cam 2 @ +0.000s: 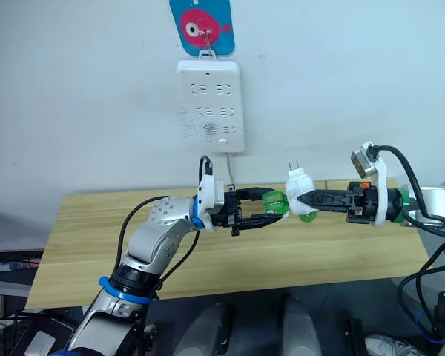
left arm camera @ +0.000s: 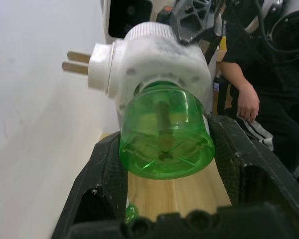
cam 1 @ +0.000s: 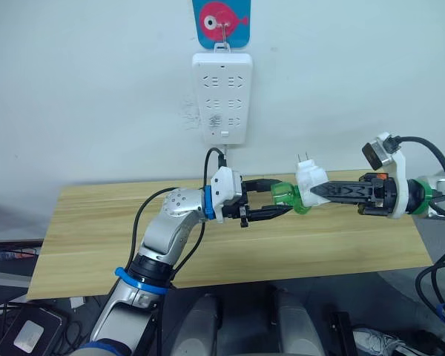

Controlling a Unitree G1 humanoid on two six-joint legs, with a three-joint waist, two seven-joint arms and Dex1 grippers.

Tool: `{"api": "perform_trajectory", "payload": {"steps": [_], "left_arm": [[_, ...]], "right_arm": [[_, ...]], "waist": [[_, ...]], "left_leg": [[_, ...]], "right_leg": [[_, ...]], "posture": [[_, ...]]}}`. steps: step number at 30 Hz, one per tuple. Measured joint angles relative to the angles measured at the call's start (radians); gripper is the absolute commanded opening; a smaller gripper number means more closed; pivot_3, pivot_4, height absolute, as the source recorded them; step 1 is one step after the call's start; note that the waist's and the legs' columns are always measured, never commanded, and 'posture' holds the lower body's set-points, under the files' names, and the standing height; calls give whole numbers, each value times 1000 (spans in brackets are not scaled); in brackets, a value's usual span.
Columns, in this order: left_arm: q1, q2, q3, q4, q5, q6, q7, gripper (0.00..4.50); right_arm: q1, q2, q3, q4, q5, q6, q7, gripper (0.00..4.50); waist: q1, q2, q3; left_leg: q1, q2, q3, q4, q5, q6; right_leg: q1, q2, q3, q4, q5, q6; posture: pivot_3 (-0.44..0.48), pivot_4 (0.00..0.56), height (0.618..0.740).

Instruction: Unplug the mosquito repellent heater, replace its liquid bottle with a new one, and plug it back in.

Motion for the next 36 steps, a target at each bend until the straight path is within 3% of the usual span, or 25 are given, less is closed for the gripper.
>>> {"api": "perform_trajectory", "payload": {"steps": [10, 14, 15, 23, 32, 35, 36], "left_arm": [[6, -6, 5, 1, 5, -19, -5, 2264], [10, -28, -4, 0, 5, -31, -1, 2264], [9, -37, -15, 0, 8, -32, 1, 2264], [-14, -54, -24, 13, 19, -40, 21, 2264], [-29, -58, -8, 50, 20, -59, 47, 2264], [-32, -54, 3, 53, 20, -64, 47, 2264], [-32, -50, 4, 53, 20, -66, 46, 2264]], "right_arm": [[-1, -50, 48, -50, 98, -58, -85, 2969], [8, -57, 89, -93, 136, -79, -96, 4338], [11, -51, 100, -103, 142, -82, -95, 4453], [28, -55, 127, -139, 140, -104, -88, 4453], [139, -106, 155, -289, 117, -104, -2, 4453], [200, -162, 137, -300, 18, -128, 72, 3870], [227, -194, 124, -275, -52, -150, 104, 3435]], "waist": [[0, 0, 0], [0, 0, 0], [0, 0, 0], [0, 0, 0], [1, 0, 0], [1, 0, 0], [1, 0, 0]], "left_leg": [[0, 0, 0, 0, 0, 0], [0, 0, 0, 0, 0, 0], [0, 0, 0, 0, 0, 0], [0, 0, 0, 0, 0, 0], [0, 0, 0, 0, 0, 0], [0, 0, 0, 0, 0, 1], [0, 0, 1, 0, 0, 1]], "right_leg": [[0, 0, 0, 0, 0, 0], [0, 0, 0, 0, 0, 0], [0, 0, 0, 0, 0, 0], [0, 0, 0, 0, 0, 0], [0, 0, 0, 0, 0, 0], [0, 0, 0, 0, 0, 0], [0, 0, -1, 0, 0, 0]], "posture": [[56, 245, 740], [53, 247, 740], [54, 247, 740], [57, 254, 740], [65, 260, 740], [66, 263, 740], [66, 263, 740]]}}
